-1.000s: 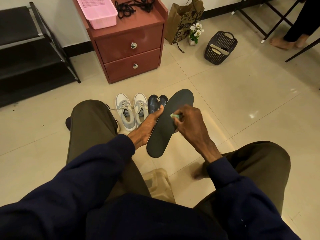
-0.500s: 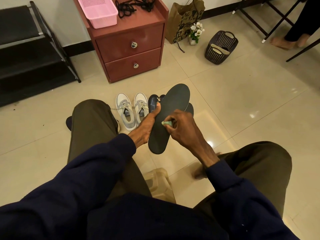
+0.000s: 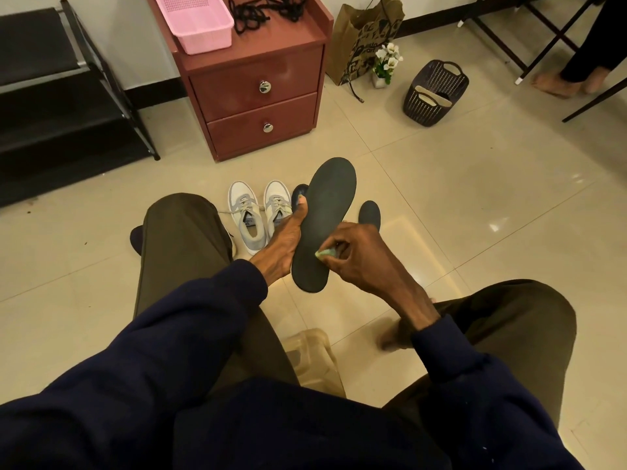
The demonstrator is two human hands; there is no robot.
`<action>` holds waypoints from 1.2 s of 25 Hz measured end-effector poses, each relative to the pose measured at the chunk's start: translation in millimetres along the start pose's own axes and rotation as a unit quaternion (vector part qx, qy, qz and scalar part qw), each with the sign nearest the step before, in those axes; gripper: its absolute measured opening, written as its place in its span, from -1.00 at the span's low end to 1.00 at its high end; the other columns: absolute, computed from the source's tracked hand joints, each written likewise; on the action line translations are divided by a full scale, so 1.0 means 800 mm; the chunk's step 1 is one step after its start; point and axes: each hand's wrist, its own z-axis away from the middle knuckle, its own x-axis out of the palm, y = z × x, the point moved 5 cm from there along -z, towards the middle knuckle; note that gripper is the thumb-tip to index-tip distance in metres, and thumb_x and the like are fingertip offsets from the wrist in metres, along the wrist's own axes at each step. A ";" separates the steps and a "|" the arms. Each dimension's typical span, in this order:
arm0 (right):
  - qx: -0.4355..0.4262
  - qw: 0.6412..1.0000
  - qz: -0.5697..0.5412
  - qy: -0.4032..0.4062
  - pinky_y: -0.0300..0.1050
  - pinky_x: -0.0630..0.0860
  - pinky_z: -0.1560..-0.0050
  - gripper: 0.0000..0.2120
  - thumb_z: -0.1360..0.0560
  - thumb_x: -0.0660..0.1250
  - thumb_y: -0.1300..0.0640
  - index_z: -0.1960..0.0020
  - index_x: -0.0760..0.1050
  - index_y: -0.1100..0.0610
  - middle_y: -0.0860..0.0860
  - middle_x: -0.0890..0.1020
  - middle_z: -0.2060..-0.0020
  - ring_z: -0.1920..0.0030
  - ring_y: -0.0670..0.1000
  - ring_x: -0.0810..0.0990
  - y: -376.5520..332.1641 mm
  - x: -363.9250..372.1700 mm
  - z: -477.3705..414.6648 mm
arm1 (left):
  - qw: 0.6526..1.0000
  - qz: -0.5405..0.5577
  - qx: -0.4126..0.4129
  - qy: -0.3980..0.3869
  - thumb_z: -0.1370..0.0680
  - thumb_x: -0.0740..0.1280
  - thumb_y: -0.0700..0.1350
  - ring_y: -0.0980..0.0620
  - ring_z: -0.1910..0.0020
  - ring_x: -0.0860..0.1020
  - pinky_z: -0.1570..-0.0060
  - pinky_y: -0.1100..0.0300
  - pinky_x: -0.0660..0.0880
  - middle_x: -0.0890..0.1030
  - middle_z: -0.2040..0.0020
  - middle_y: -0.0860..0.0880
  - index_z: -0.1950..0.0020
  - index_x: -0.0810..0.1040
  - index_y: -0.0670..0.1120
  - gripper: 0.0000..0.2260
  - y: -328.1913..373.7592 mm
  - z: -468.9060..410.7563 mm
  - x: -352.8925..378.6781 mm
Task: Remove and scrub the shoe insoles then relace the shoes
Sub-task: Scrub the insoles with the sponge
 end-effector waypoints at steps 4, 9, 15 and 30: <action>0.006 0.984 -0.081 -0.158 -0.16 0.66 0.20 -0.91 -0.46 0.56 0.16 0.06 0.72 0.15 -0.05 0.70 0.21 0.25 -0.08 0.69 -0.004 0.018 0.006 | 1.000 0.004 -0.010 -0.025 -0.71 0.16 0.10 -0.07 0.32 0.72 0.34 0.08 0.67 0.74 0.22 -0.12 -0.13 0.55 -0.18 -0.64 0.002 0.005 0.009; 0.030 0.998 -0.034 0.052 -0.42 0.47 0.26 -0.83 -0.46 0.56 0.06 0.05 0.72 0.15 -0.05 0.68 0.17 0.24 -0.19 0.60 0.024 -0.015 0.002 | 0.999 0.021 0.011 -0.039 -0.71 0.21 0.03 -0.06 0.27 0.73 0.35 0.10 0.66 0.75 0.15 -0.13 -0.29 0.51 -0.21 -0.66 0.007 0.004 0.008; 0.028 0.989 -0.143 -0.029 -0.16 0.65 0.23 -0.87 -0.45 0.57 0.10 0.04 0.72 0.14 -0.02 0.69 0.18 0.25 -0.01 0.68 0.024 -0.006 0.003 | 0.997 -0.060 0.051 -0.001 -0.58 0.46 -0.03 -0.14 0.03 0.72 0.09 0.01 0.67 0.69 -0.18 -0.23 -0.33 0.55 -0.18 -0.62 -0.001 -0.015 -0.010; 0.049 0.947 -0.062 0.310 -0.20 0.64 0.12 -0.84 -0.53 0.50 0.09 -0.05 0.67 0.15 0.01 0.66 0.06 0.11 -0.08 0.64 0.052 -0.050 0.007 | 0.974 -0.188 0.023 -0.120 -0.60 0.43 -0.15 0.06 -0.06 0.68 0.02 0.20 0.62 0.68 -0.18 -0.02 -0.43 0.47 -0.09 -0.60 -0.017 -0.009 0.008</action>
